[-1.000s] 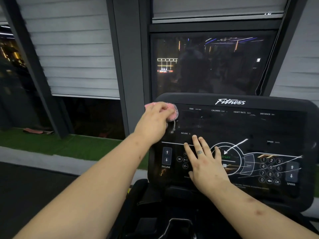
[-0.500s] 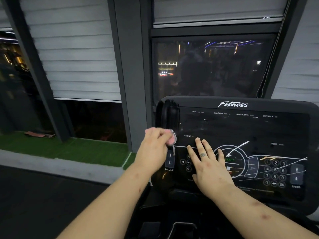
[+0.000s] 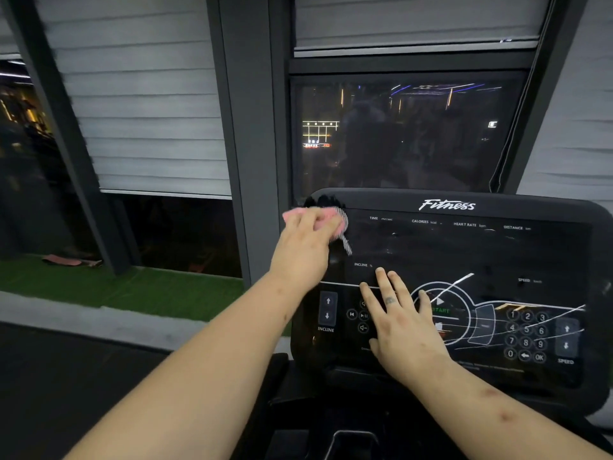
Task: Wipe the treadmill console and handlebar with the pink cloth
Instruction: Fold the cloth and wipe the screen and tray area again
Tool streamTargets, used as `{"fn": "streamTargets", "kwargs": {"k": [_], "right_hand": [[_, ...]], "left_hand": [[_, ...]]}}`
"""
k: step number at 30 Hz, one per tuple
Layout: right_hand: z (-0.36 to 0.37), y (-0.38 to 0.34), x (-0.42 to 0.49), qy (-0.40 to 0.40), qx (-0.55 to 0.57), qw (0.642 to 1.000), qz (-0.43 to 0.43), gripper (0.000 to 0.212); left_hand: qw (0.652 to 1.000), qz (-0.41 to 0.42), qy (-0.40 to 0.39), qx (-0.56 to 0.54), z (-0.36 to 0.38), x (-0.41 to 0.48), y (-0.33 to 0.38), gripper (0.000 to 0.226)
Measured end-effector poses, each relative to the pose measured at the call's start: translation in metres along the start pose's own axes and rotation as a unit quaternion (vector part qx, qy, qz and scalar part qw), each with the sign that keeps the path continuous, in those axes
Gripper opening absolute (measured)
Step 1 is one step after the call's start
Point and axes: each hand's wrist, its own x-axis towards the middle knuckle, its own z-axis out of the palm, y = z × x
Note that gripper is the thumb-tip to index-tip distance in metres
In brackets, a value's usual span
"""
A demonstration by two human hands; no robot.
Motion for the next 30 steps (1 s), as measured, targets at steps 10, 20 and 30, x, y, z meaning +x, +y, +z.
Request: {"fn": "streamTargets", "kwargs": {"k": [10,20,30], "right_hand": [[0.0,0.002,-0.001,-0.015,-0.001,1.0,-0.004,0.096],[0.004,0.001,-0.002,-0.005,-0.003,1.0,0.001,0.093],[-0.005,0.007,-0.005,-0.019,0.021,0.999,-0.016,0.087]], "left_hand": [[1.0,0.003,-0.002,-0.018,0.012,-0.048,-0.002,0.052],[0.991,-0.048,-0.103,-0.069,0.06,-0.192,0.003,0.053],[0.989,-0.065,-0.121,-0.055,0.047,-0.165,0.011,0.052]]}}
